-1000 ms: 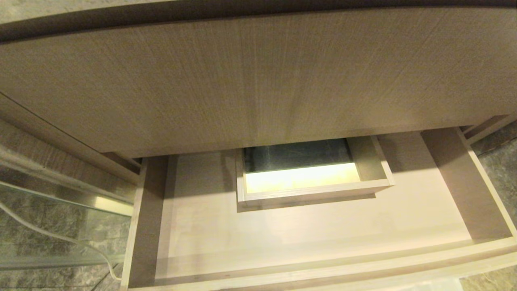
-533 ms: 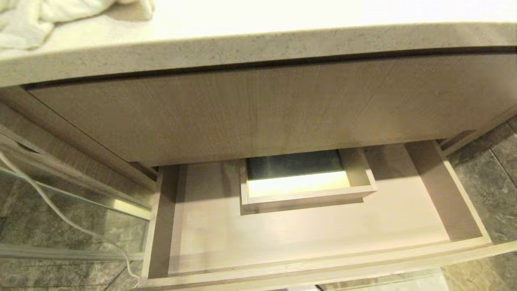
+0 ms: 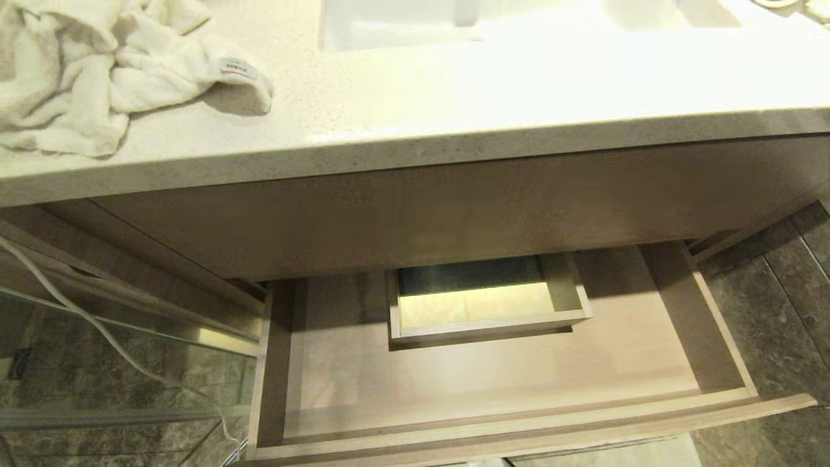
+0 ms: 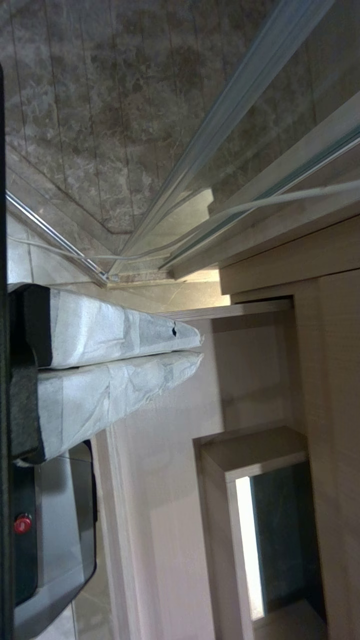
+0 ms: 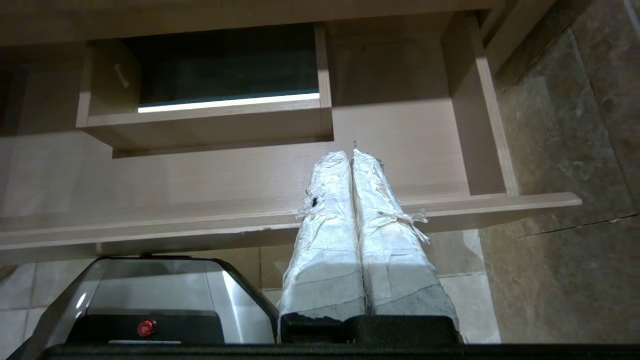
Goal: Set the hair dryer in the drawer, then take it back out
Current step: Pick up the hairdryer
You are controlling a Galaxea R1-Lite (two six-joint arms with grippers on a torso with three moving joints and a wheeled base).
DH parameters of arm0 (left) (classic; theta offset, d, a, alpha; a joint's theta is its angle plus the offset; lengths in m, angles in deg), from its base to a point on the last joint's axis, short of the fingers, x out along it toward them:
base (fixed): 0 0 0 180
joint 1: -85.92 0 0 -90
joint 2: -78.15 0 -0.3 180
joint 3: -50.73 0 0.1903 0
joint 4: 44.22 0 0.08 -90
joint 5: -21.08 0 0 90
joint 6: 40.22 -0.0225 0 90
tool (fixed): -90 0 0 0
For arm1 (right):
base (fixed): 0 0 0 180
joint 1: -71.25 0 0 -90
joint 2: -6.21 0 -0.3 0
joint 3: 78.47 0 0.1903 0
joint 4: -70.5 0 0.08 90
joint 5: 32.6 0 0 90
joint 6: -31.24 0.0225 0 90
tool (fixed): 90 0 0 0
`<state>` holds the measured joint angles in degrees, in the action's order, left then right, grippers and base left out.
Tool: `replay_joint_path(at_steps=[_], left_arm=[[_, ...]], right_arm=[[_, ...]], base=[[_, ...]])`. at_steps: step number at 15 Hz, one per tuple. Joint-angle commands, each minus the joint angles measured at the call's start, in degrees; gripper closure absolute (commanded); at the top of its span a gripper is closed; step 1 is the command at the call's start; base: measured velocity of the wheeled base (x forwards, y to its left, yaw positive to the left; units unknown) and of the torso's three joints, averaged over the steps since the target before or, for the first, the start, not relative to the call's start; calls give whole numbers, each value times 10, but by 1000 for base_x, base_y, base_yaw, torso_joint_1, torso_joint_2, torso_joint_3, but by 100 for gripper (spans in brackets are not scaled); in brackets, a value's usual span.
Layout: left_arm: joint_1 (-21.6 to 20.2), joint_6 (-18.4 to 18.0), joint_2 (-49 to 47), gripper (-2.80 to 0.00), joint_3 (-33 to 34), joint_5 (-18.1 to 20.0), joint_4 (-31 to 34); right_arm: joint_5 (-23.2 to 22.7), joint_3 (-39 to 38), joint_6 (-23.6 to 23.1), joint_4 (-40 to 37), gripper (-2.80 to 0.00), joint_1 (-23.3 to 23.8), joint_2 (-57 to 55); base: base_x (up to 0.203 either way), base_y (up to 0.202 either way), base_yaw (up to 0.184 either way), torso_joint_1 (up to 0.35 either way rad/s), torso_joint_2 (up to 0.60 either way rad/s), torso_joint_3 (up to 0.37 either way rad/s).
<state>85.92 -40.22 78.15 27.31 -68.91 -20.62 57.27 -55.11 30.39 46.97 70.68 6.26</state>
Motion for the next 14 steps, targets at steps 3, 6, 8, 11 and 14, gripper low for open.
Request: replay_joint_path(at_steps=[3,6,8,11,14], left_arm=[[0,0,1,0,0,0,0],[0,0,1,0,0,0,-1],[0,0,1,0,0,0,0],[0,0,1,0,0,0,-1],[0,0,1,0,0,0,0]], right_arm=[[0,0,0,0,0,0,-1],[0,-1,0,0,0,0,0],[0,-1,0,0,0,0,-1],[0,0,0,0,0,0,-1],[0,0,0,0,0,0,-1]], base=[[0,0,0,281,-530,-250],[0,0,0,291,-558,-270],[0,0,0,303,-580,-275],[0,0,0,310,-602,-287],[0,0,0,228,-433,-215]])
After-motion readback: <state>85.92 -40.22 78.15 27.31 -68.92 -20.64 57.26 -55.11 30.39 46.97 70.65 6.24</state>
